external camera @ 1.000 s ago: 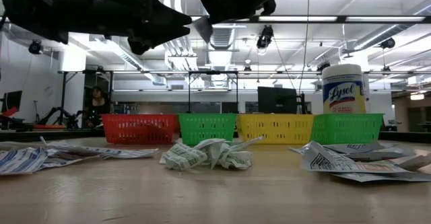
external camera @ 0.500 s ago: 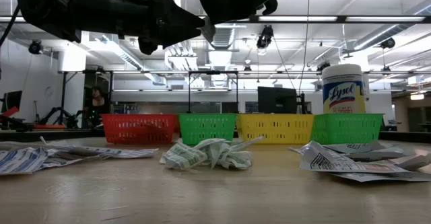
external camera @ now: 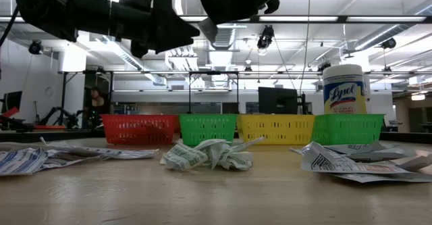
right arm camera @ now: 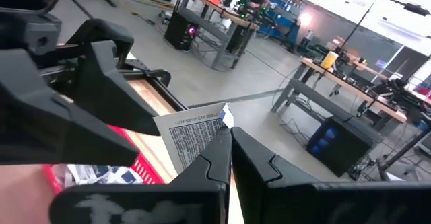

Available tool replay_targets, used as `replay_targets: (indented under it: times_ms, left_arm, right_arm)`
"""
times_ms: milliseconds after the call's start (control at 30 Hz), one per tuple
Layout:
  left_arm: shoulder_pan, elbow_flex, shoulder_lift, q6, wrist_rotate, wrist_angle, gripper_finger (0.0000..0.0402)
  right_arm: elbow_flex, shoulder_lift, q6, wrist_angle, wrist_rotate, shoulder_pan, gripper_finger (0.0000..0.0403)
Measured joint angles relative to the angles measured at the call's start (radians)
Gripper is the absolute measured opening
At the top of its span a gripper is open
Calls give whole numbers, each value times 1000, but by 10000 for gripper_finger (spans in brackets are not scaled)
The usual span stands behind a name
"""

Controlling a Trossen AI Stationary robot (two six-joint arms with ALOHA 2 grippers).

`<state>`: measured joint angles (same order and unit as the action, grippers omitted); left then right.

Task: Pick & Place First Aid Supplies
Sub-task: Put the alcohol pad into the red basket

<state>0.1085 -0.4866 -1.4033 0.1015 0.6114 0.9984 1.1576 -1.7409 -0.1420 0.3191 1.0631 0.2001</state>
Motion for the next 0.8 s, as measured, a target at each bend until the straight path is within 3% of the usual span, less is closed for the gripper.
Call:
replay_targets:
  times_ms: [167,800]
  left_arm:
    - [-2,0,0,-4,4,-4,163]
    - [-8,0,1,-10,4,35,163]
  right_arm:
    - [0,0,6,15,-64,1,8]
    - [0,0,30,39,-93,18,8]
